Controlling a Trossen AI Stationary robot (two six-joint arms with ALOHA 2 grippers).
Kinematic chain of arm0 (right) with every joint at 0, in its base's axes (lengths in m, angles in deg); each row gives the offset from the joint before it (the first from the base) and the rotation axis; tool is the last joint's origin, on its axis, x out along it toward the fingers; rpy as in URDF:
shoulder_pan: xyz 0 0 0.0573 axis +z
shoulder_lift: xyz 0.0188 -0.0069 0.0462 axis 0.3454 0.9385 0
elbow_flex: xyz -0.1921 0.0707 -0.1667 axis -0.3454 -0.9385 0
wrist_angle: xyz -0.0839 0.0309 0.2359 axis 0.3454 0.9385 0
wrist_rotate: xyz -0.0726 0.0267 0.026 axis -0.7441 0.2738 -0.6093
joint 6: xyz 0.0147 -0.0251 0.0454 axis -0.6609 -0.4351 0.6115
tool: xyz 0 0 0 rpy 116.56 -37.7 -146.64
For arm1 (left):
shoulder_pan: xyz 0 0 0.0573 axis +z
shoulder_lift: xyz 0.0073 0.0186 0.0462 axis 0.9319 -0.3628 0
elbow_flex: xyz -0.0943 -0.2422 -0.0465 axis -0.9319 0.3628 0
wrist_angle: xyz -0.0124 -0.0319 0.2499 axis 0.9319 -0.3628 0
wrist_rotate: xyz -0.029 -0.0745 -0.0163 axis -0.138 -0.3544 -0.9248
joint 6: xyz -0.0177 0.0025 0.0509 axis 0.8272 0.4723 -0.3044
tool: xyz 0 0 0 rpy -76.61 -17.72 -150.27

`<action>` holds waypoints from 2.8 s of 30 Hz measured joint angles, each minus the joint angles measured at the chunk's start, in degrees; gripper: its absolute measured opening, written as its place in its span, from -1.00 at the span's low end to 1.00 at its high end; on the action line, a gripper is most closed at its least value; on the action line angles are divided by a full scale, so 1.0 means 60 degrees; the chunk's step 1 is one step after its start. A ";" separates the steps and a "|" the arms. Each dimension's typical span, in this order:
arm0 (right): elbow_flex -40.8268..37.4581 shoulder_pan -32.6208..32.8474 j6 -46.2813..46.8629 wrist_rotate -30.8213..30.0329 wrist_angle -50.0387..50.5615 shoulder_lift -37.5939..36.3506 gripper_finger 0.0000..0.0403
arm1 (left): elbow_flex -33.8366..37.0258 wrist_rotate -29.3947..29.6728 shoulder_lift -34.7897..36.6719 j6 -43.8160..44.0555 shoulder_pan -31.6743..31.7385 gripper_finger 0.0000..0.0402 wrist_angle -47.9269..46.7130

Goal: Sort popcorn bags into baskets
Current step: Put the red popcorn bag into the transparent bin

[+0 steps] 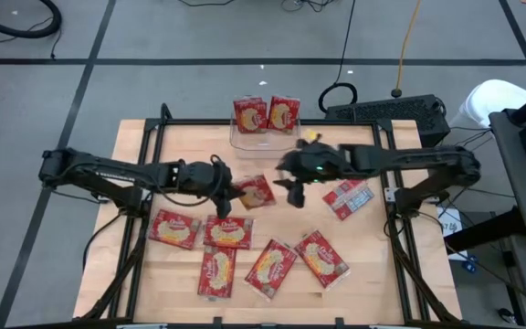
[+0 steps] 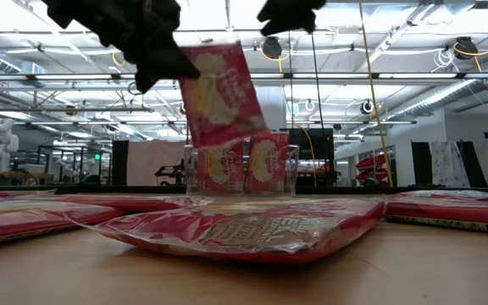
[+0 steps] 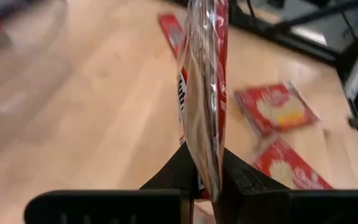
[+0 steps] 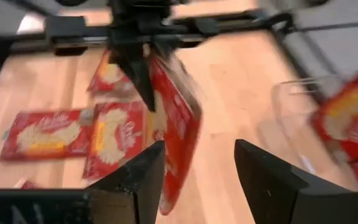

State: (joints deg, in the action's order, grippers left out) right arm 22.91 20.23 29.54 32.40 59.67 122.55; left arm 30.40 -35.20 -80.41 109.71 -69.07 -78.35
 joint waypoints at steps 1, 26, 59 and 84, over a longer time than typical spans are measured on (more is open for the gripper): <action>0.0357 -0.0008 -0.0136 0.0196 0.0221 0.0328 -0.07 | 0.0006 -0.0131 -0.0094 0.0025 -0.0032 -0.86 -0.0104; 0.3696 -0.0445 -0.2583 0.1500 0.2382 0.4353 0.06 | 0.0000 0.0820 -0.0920 -0.1073 -0.0324 -0.85 -0.0299; 0.1680 -0.0487 -0.1776 0.1474 0.2530 0.1550 -0.92 | 0.0005 0.2867 -0.0164 -0.1212 -0.0805 0.49 0.0624; -0.4147 -0.0535 -0.0052 0.2207 -0.3430 -0.3053 -0.92 | 0.0007 0.1233 -0.2013 -0.3169 -0.0448 -0.15 0.5332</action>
State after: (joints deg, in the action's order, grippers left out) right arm -1.98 17.02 29.22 45.64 39.09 104.23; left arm 30.44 -27.80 -92.49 90.70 -71.76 -46.36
